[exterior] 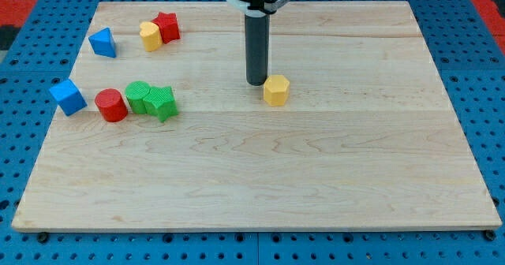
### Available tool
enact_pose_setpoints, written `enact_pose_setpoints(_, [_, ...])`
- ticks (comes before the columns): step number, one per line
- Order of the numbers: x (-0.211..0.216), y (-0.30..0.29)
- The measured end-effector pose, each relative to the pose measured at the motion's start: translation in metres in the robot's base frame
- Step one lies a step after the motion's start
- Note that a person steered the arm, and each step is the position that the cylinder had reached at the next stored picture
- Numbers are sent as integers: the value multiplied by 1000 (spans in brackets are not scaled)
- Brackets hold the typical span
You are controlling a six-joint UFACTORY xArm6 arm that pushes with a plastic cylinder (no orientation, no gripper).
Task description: Move the yellow hexagon to the right of the green star
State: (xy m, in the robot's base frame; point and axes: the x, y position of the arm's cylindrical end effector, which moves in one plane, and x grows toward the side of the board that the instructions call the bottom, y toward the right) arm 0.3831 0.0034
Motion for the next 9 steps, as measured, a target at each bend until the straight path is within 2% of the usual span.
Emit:
enact_pose_setpoints(2, [-23, 14])
enact_pose_setpoints(9, [-26, 53])
